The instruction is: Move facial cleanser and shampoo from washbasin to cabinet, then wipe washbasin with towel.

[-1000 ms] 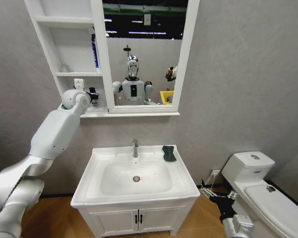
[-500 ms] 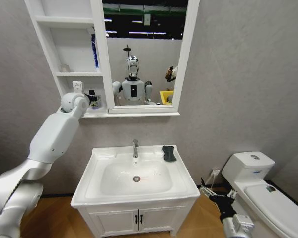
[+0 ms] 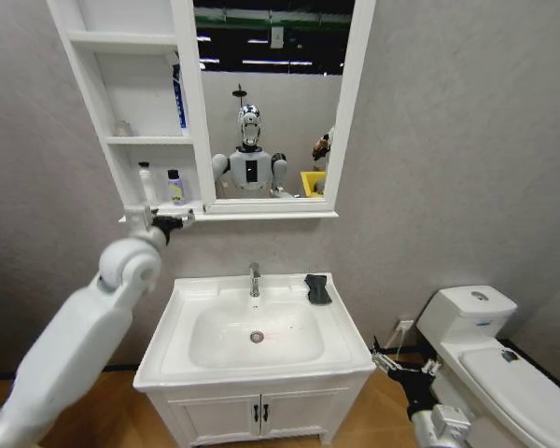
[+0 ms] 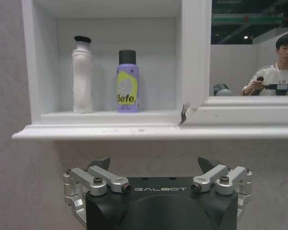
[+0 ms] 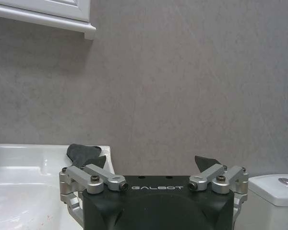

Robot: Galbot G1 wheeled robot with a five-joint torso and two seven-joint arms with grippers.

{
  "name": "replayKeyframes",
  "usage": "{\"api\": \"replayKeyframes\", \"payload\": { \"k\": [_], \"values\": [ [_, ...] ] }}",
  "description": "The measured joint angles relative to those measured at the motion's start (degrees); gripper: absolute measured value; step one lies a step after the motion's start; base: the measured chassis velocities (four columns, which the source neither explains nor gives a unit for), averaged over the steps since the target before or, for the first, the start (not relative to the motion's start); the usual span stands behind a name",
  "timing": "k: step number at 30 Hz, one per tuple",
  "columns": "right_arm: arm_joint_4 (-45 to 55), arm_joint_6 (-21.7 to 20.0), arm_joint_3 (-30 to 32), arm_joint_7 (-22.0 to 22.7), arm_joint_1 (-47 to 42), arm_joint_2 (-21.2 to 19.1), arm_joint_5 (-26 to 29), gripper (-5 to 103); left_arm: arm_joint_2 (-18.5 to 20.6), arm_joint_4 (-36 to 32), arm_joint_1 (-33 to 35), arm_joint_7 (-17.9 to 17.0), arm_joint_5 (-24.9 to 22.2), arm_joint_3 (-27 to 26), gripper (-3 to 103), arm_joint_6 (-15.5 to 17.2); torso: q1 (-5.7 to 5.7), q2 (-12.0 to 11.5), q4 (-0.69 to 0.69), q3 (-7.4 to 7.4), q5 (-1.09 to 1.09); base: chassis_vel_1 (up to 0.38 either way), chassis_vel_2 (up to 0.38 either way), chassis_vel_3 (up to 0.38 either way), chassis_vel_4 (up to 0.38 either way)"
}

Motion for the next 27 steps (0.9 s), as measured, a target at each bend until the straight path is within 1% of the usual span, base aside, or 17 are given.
{"api": "replayKeyframes", "payload": {
  "k": [1, 2, 3, 4, 5, 7, 8, 9, 10, 11, 12, 13, 14, 17, 18, 20, 27],
  "values": [
    [0.0, 0.0, 0.2, 0.0, 0.0, -0.1, 0.1, 100, -2.2, -1.2, 7.7, 5.3, 7.2, -4.2, 100, -2.7, -0.01, 0.0, 0.01, 0.0, -0.01, 0.0, 0.0, 0.0, 0.0],
    [0.0, 0.0, 0.2, 0.0, 0.0, -0.1, 0.1, 100, -2.2, -1.2, 7.7, 5.3, 7.2, -4.2, 100, -2.7, -0.01, 0.0, 0.01, 0.0, -0.01, 0.0, 0.0, 0.0, 0.0],
    [-0.1, 0.0, 0.4, 0.0, -0.1, -0.1, 0.1, 100, -4.9, -1.9, 15.6, 10.7, 14.3, -8.6, 100, -6.0, 0.0, 0.0, 0.02, 0.0, -0.04, 0.0, 0.0, 0.0, 0.0],
    [-0.2, 0.0, 0.4, 0.0, -0.1, -0.2, 0.1, 100, -6.9, -2.3, 20.7, 14.0, 18.3, -11.6, 100, -8.1, 0.0, 0.0, 0.06, 0.0, -0.05, 0.0, 0.0, 0.0, 0.0],
    [-0.2, 0.0, 0.4, 0.0, -0.1, -0.2, 0.1, 100, -6.9, -2.3, 20.7, 14.0, 18.3, -11.6, 100, -8.1, 0.0, 0.0, 0.06, 0.0, -0.05, 0.0, 0.0, 0.0, 0.0],
    [-0.3, -0.4, 0.4, -0.1, 0.0, -0.3, 0.2, 100, -11.8, -3.4, 29.9, 19.1, 24.3, -17.7, 100, -12.5, -0.01, 0.0, 0.05, 0.0, -0.01, 0.0, 0.0, 0.0, 0.0],
    [-0.3, -0.4, 0.4, -0.1, 0.0, -0.3, 0.2, 100, -11.8, -3.4, 29.9, 19.1, 24.3, -17.7, 100, -12.5, -0.01, 0.0, 0.05, 0.0, -0.01, 0.0, 0.0, 0.0, 0.0],
    [-0.3, -0.7, 0.0, -0.5, 0.2, -0.3, 0.3, 100, -16.0, -4.1, 36.0, 22.5, 28.0, -21.2, 100, -15.1, -0.01, 0.0, 0.02, 0.0, -0.01, 0.0, 0.0, 0.0, 0.0],
    [-0.3, -0.8, -0.3, -0.7, 0.5, -0.3, 0.3, 100, -19.0, -4.7, 40.2, 25.0, 30.7, -23.3, 100, -17.3, -0.01, 0.0, 0.04, 0.0, -0.01, 0.0, 0.0, 0.0, 0.0],
    [-0.3, -0.8, -0.3, -0.7, 0.5, -0.3, 0.3, 100, -19.0, -4.7, 40.2, 25.0, 30.7, -23.3, 100, -17.3, -0.01, 0.0, 0.04, 0.0, -0.01, 0.0, 0.0, 0.0, 0.0],
    [-0.2, -1.1, -0.7, -0.9, 0.8, -0.3, 0.3, 100, -23.2, -5.4, 44.8, 28.2, 34.2, -25.4, 100, -20.1, -0.01, 0.0, 0.04, 0.0, 0.0, 0.0, 0.0, 0.0, 0.0],
    [-0.2, -1.1, -0.8, -1.0, 0.9, -0.4, 0.2, 100, -25.8, -5.8, 47.0, 30.0, 36.2, -26.4, 100, -21.7, -0.01, 0.0, 0.04, 0.0, 0.0, 0.0, 0.0, 0.0, 0.0],
    [-0.2, -1.1, -0.8, -1.0, 0.9, -0.4, 0.2, 100, -25.8, -5.8, 47.0, 30.0, 36.2, -26.4, 100, -21.7, -0.01, 0.0, 0.04, 0.0, 0.0, 0.0, 0.0, 0.0, 0.0],
    [0.0, -1.4, -0.8, -1.3, 1.0, -0.8, 0.1, 100, -32.2, -7.0, 52.1, 33.5, 40.5, -28.8, 100, -26.0, 0.0, 0.0, 0.02, 0.0, 0.01, 0.0, 0.0, 0.0, 0.0],
    [0.0, -1.4, -0.8, -1.3, 1.0, -0.8, 0.1, 100, -32.2, -7.0, 52.1, 33.5, 40.5, -28.8, 100, -26.0, 0.0, 0.0, 0.02, 0.0, 0.01, 0.0, 0.0, 0.0, 0.0],
    [0.2, -1.5, -0.5, -1.6, 1.0, -1.1, 0.0, 100, -34.2, -7.5, 54.0, 33.8, 40.8, -29.5, 100, -27.7, 0.0, 0.0, 0.02, 0.0, 0.0, 0.0, 0.0, 0.0, 0.0],
    [1.1, -2.8, 0.1, -3.3, 0.7, -1.5, -0.2, 100, -34.4, -8.3, 55.8, 33.0, 40.7, -29.7, 100, -29.8, 0.01, 0.0, 0.01, 0.01, -0.01, 0.0, 0.0, 0.0, 0.0]
  ]
}}
